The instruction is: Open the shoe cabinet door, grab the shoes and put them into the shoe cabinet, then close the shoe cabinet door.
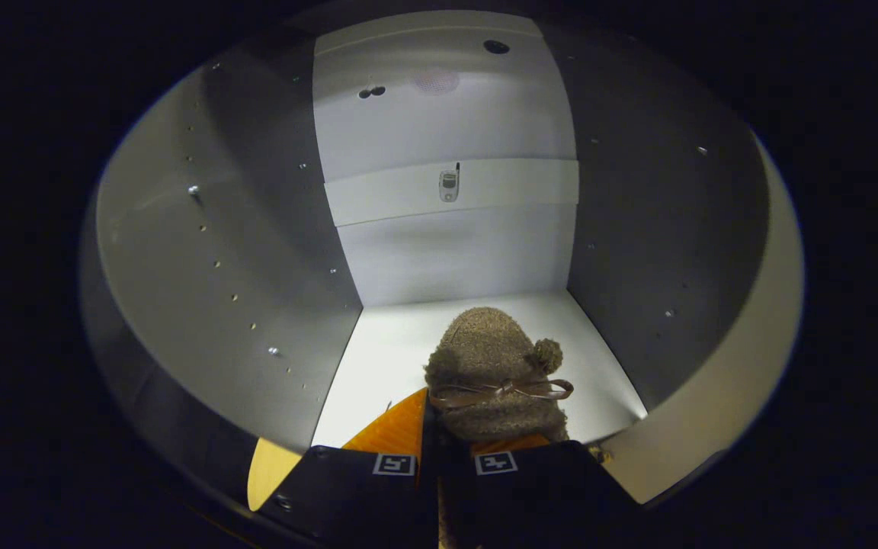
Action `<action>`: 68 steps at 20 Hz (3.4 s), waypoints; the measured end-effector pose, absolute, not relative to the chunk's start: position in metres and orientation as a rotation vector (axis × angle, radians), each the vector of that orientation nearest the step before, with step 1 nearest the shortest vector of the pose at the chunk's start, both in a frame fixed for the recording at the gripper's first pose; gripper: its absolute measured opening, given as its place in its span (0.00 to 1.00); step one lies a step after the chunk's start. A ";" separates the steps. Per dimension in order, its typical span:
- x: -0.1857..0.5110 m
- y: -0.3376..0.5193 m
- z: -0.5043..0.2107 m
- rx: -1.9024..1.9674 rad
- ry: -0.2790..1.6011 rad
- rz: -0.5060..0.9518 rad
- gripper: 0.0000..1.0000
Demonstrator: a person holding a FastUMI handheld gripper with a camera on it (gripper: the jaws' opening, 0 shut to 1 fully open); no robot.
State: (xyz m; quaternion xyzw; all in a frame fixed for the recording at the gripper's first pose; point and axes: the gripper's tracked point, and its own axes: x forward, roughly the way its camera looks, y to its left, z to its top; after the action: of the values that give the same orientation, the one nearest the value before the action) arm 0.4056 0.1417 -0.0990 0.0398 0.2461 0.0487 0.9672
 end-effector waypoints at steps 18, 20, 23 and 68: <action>0.492 0.154 -0.163 -0.091 0.552 0.020 0.16; 0.487 0.155 -0.164 -0.077 0.560 0.018 0.24; 0.473 0.156 -0.162 -0.073 0.576 0.029 0.55; 0.016 -0.034 0.003 -0.065 -0.044 0.013 0.98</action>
State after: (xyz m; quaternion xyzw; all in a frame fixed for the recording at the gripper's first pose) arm 0.0157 -0.0337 0.0027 -0.0324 -0.0221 0.0065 0.9992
